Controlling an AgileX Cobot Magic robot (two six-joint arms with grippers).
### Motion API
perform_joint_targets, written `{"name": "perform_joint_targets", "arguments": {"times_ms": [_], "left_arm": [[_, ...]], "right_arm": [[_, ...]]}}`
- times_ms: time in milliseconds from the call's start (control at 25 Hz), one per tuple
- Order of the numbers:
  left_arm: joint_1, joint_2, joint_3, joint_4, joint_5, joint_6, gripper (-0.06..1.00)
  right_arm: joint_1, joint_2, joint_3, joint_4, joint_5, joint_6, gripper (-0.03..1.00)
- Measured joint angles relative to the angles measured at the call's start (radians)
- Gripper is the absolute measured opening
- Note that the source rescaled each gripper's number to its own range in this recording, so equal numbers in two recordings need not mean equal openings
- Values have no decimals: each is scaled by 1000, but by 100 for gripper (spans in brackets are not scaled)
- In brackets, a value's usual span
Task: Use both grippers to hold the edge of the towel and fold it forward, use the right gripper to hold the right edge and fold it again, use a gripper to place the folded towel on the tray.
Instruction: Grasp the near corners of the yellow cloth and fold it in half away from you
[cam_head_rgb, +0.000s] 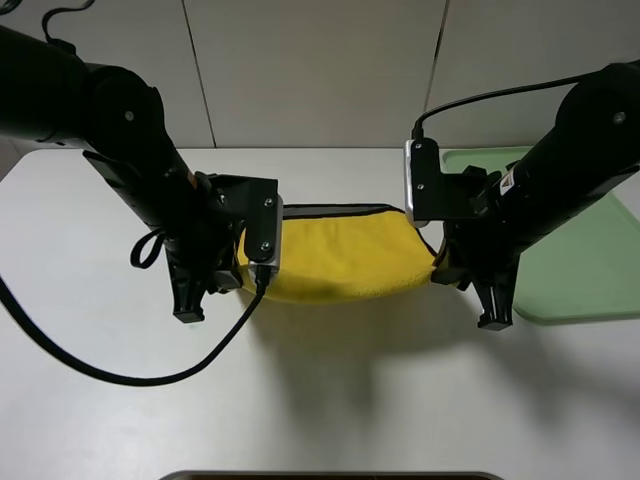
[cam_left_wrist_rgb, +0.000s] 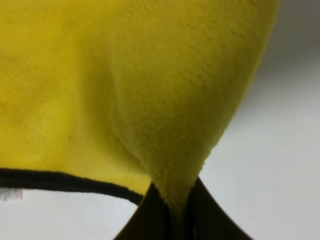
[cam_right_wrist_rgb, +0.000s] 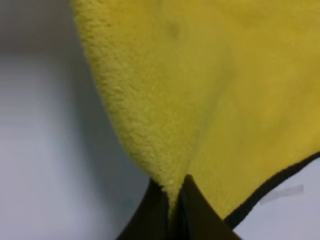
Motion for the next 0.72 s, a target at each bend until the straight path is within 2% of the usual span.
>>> {"name": "perform_joint_targets", "arguments": {"times_ms": [280,720], "left_arm": [[0,-10,0,3,72,-9,0],[0,-70,1,3,117,-13,0]], "right_arm": [[0,-51,0,2,25,11,0],[0,-117,0,6,53,47,0]]}}
